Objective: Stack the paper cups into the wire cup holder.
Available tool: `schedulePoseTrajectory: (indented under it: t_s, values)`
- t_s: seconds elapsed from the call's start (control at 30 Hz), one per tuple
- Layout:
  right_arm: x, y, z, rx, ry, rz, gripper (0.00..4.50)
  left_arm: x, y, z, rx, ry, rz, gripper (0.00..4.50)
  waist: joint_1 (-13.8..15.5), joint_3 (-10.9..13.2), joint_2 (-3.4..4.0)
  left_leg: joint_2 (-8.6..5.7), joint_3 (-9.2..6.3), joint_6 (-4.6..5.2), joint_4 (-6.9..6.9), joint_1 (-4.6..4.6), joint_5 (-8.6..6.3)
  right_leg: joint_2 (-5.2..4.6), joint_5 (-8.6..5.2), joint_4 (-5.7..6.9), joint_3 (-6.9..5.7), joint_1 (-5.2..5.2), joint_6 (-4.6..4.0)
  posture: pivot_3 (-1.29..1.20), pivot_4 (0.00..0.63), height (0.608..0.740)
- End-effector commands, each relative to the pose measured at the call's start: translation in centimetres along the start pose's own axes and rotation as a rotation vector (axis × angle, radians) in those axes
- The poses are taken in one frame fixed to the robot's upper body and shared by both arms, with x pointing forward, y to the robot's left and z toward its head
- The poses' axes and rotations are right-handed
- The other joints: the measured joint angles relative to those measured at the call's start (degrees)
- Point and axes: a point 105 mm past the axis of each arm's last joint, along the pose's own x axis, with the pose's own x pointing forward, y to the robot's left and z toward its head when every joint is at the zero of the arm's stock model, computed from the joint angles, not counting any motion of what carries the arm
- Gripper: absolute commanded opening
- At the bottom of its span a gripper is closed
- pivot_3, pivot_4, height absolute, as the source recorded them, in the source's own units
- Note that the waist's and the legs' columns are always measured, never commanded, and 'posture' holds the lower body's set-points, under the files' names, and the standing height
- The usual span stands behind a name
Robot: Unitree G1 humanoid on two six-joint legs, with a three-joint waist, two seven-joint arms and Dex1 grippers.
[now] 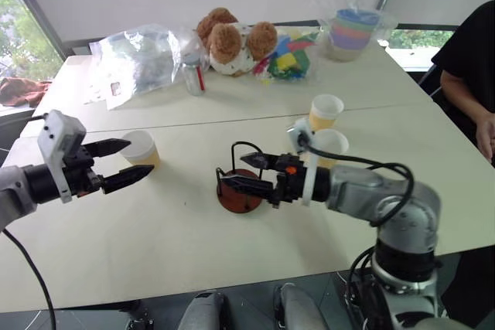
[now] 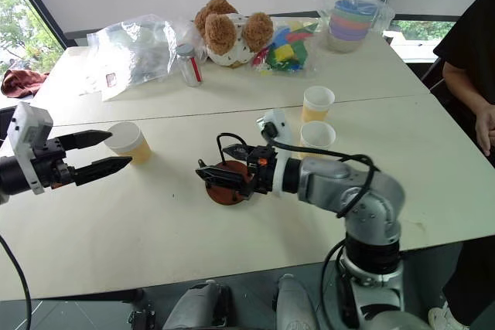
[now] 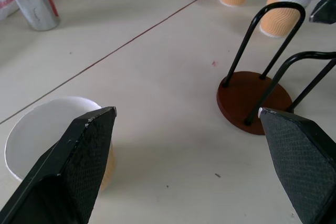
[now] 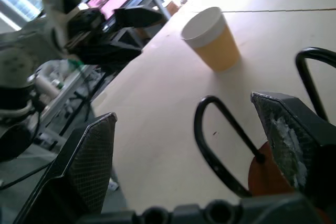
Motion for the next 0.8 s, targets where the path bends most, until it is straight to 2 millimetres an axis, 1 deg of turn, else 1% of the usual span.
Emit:
schedulePoseTrajectory:
  t_s: [0.03,0.1,0.17,0.23,0.27,0.3,0.33,0.37,0.43,0.47,0.53,0.63,0.8]
  values:
    - [-2.0,1.1,1.9,-0.048,0.027,0.133,4.46,0.0,-0.4,0.9,0.029,-0.002,-0.047,4.5,0.17,0.0,0.0,0.02,0.0,0.04,0.0,0.05,-0.02,0.02,0.0,-0.01,0.0,0.04,0.0,0.0,0.15,0.74]
    - [-3.8,0.2,3.2,-0.06,0.076,0.126,4.46,0.0,-1.5,1.1,0.031,0.02,-0.112,4.5,0.43,0.04,-0.02,0.04,0.01,0.06,0.0,0.07,-0.03,0.04,0.0,-0.04,0.0,0.06,0.01,0.0,0.15,0.74]
    - [-5.2,-0.8,3.9,-0.079,0.127,0.113,4.46,0.0,-2.6,1.2,0.036,0.043,-0.171,4.5,0.65,0.04,-0.01,0.04,0.04,0.1,0.01,0.07,-0.06,0.04,0.0,-0.12,0.0,0.1,0.0,0.0,0.15,0.74]
    - [-6.9,-4.0,4.0,-0.147,0.201,0.004,4.46,0.4,-4.7,1.6,0.047,0.059,-0.261,4.5,0.81,0.04,-0.02,0.04,0.03,0.15,0.03,0.07,-0.09,0.04,-0.01,-0.2,0.0,0.17,0.01,0.0,0.15,0.74]
    - [-7.8,-5.6,3.8,-0.192,0.248,-0.042,4.46,0.6,-5.6,1.7,0.056,0.067,-0.299,4.5,0.79,0.03,-0.03,0.04,0.04,0.19,0.04,0.08,-0.11,0.04,-0.01,-0.25,0.0,0.21,0.01,0.0,0.15,0.74]
    - [-8.4,-6.6,3.6,-0.224,0.283,-0.063,4.46,0.8,-6.1,1.8,0.061,0.071,-0.319,4.5,0.77,0.02,-0.06,0.04,0.04,0.21,0.05,0.08,-0.12,0.04,-0.01,-0.3,0.0,0.25,0.01,0.0,0.15,0.74]
    - [-8.9,-8.0,3.2,-0.271,0.327,-0.1,4.46,1.0,-6.6,1.9,0.07,0.071,-0.336,4.5,0.73,0.02,-0.06,0.03,0.05,0.24,0.1,0.1,-0.14,0.04,-0.01,-0.31,0.01,0.29,0.01,0.0,0.15,0.74]
    - [-9.4,-9.1,2.7,-0.322,0.374,-0.118,4.46,1.2,-7.0,2.0,0.08,0.069,-0.344,4.5,0.71,0.02,-0.06,0.03,0.08,0.25,0.12,0.12,-0.15,0.03,-0.01,-0.31,0.03,0.32,0.02,0.0,0.15,0.74]
    - [-10.8,-11.6,1.3,-0.43,0.521,-0.16,4.46,1.8,-7.8,2.4,0.101,0.046,-0.358,4.5,0.67,0.03,-0.06,0.03,0.11,0.25,0.16,0.15,-0.14,0.03,-0.01,-0.26,0.05,0.32,0.02,0.0,0.15,0.74]
    - [-11.3,-12.3,0.8,-0.45,0.573,-0.161,4.46,2.0,-8.1,2.6,0.106,0.035,-0.362,4.5,0.67,0.06,-0.02,0.03,0.11,0.24,0.18,0.15,-0.14,0.04,0.0,-0.24,0.06,0.32,0.02,0.0,0.15,0.74]
    - [-11.9,-13.3,0.3,-0.467,0.629,-0.151,4.46,2.2,-8.3,2.8,0.113,0.031,-0.359,4.5,0.66,0.11,0.05,0.06,0.11,0.22,0.34,0.11,-0.13,0.05,0.0,-0.17,0.06,0.3,0.03,0.0,0.15,0.74]
    - [-12.0,-14.2,0.2,-0.472,0.649,-0.143,4.46,2.3,-8.3,2.8,0.117,0.042,-0.342,4.5,0.5,0.16,0.13,0.1,0.11,0.04,0.53,0.06,-0.04,0.08,0.0,-0.14,0.05,0.3,0.03,0.0,0.15,0.74]
    - [-12.1,-14.8,-0.3,-0.479,0.687,-0.126,4.46,2.2,-8.0,3.0,0.114,0.038,-0.32,4.5,0.94,0.16,0.13,0.11,0.1,0.04,0.71,0.02,-0.04,0.09,0.0,-0.1,0.04,0.35,0.02,0.0,0.15,0.74]
